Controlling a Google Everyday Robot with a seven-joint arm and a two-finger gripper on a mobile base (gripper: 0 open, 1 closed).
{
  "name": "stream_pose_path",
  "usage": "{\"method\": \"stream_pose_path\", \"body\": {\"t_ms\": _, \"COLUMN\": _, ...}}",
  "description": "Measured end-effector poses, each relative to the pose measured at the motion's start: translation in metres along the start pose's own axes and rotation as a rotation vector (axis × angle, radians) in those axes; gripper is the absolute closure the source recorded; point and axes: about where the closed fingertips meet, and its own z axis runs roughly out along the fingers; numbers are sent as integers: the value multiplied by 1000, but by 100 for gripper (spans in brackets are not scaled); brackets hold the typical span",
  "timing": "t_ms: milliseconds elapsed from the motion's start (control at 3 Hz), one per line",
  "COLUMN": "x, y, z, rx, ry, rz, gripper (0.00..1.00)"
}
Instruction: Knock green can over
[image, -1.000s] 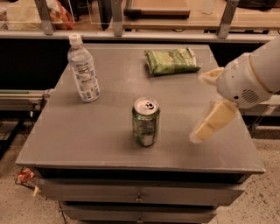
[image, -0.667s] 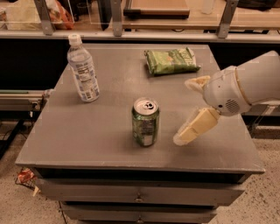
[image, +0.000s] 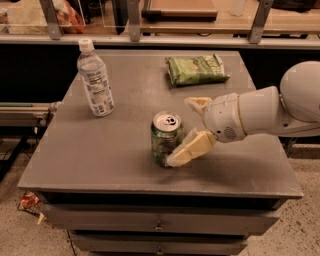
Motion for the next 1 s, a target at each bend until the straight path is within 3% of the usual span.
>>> {"method": "stream_pose_path", "body": {"t_ms": 333, "x": -17, "y": -10, "z": 20, "rx": 4, "ry": -58, "rz": -13, "gripper": 0}}
{"method": "stream_pose_path", "body": {"t_ms": 1000, "x": -76, "y": -46, "z": 48, "rx": 56, "ry": -99, "rz": -29, "gripper": 0}}
